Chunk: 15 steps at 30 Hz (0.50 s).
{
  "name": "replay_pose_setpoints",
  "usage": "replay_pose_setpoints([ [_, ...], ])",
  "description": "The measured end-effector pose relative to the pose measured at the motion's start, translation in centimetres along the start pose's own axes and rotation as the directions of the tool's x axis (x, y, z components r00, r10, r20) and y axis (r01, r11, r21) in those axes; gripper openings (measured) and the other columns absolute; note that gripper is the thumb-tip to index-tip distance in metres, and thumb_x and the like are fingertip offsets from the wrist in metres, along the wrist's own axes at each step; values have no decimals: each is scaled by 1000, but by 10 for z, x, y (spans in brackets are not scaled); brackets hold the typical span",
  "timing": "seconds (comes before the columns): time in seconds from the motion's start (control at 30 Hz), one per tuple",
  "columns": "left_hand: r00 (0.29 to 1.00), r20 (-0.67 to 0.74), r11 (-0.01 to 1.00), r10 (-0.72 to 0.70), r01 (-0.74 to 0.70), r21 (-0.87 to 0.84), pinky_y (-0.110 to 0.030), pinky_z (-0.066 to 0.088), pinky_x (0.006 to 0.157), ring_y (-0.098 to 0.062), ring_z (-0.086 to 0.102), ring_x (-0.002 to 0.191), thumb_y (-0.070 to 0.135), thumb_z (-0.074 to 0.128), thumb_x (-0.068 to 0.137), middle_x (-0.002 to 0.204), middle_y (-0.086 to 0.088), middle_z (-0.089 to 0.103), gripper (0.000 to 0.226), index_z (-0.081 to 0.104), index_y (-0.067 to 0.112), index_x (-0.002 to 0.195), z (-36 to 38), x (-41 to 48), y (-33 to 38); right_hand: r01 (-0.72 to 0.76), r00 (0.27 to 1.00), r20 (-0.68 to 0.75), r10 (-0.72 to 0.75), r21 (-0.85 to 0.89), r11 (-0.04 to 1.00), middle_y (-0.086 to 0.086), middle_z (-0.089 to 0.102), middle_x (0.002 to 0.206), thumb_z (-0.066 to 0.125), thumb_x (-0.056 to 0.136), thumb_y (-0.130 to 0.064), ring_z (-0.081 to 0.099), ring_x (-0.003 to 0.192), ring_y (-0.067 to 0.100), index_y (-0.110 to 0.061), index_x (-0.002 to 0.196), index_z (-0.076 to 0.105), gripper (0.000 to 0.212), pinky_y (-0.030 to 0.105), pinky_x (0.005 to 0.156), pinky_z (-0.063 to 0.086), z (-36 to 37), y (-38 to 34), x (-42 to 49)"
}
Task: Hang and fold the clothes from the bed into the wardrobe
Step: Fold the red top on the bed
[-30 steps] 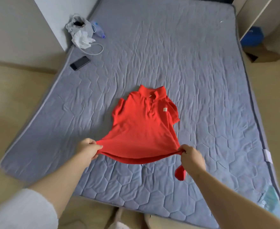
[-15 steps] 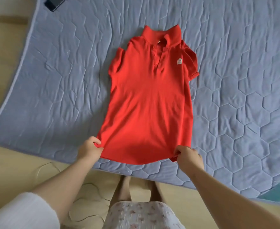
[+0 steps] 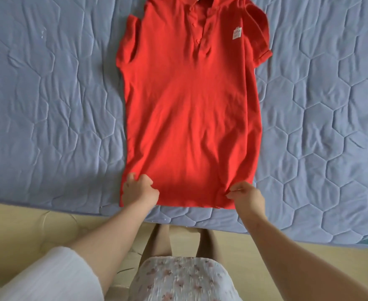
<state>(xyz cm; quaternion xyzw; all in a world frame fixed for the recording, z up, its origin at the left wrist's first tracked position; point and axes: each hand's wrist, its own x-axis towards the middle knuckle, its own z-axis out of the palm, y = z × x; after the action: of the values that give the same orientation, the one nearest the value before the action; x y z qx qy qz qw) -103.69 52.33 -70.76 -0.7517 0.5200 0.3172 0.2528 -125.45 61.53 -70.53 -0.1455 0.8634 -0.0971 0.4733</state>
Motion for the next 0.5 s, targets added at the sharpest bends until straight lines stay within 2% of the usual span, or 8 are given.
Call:
replay_pose_setpoints([
  [0.03, 996, 11, 996, 92, -92, -17, -33, 33, 102, -25, 36, 129, 21, 60, 83, 145, -1, 26, 30, 56, 25, 113, 7, -3, 10, -25, 995, -94, 31, 61, 998, 0, 59, 73, 55, 81, -5, 55, 84, 30, -21, 72, 55, 19, 31, 60, 33, -1, 2, 4],
  [0.1, 956, 64, 957, 287, -283, -65, -30, 34, 99, -21, 40, 126, 22, 59, 85, 141, 1, 33, 35, 53, 25, 119, 18, -5, 33, -98, 953, -264, 149, 197, 976, 8, 61, 87, 45, 87, -6, 54, 85, 32, -13, 88, 56, 12, 34, 66, 37, -5, 7, 15],
  [0.13, 921, 115, 928, 371, -362, -92, -29, 35, 99, -20, 41, 125, 23, 59, 85, 140, 1, 34, 39, 51, 25, 124, 23, -6, 43, -126, 944, -263, 202, 278, 952, 13, 61, 100, 46, 88, -8, 55, 92, 33, -10, 102, 55, 17, 37, 75, 43, -8, 10, 22],
  [0.2, 862, 251, 898, 440, -431, -94, -27, 31, 103, -19, 37, 130, 28, 58, 87, 147, 1, 28, 48, 44, 29, 133, 33, -6, 60, -178, 966, -95, 239, 422, 889, 13, 56, 115, 54, 87, -8, 57, 101, 29, -7, 122, 49, 35, 36, 85, 45, -12, 14, 34],
  [0.23, 846, 306, 896, 437, -440, -64, -27, 28, 105, -20, 32, 134, 31, 57, 87, 151, 0, 22, 51, 41, 31, 136, 39, -5, 66, -191, 976, -1, 216, 463, 865, 11, 56, 112, 58, 86, -7, 58, 96, 25, -7, 122, 48, 37, 32, 81, 45, -13, 14, 39],
  [0.33, 834, 390, 894, 390, -444, 56, -33, 20, 111, -24, 14, 141, 35, 54, 88, 156, -1, 6, 55, 35, 35, 140, 53, -2, 71, -216, 971, 190, 142, 460, 861, 5, 62, 88, 66, 79, 0, 59, 73, 15, -11, 101, 57, 26, 25, 64, 46, -12, 15, 47],
  [0.43, 837, 387, 892, 386, -445, 74, -34, 18, 112, -22, 9, 142, 33, 53, 89, 157, 3, 3, 55, 34, 36, 140, 56, -3, 68, -240, 968, 182, 173, 464, 853, 2, 63, 77, 71, 76, -3, 60, 70, 17, -16, 82, 60, 18, 28, 60, 48, -13, 20, 48],
  [0.5, 835, 392, 883, 386, -458, 105, -33, 21, 111, -21, 13, 141, 33, 53, 89, 157, 3, 5, 53, 36, 36, 139, 52, -4, 65, -302, 952, 201, 229, 531, 792, 5, 64, 78, 70, 76, -2, 61, 69, 19, -16, 82, 59, 19, 29, 59, 50, -23, 25, 48],
])
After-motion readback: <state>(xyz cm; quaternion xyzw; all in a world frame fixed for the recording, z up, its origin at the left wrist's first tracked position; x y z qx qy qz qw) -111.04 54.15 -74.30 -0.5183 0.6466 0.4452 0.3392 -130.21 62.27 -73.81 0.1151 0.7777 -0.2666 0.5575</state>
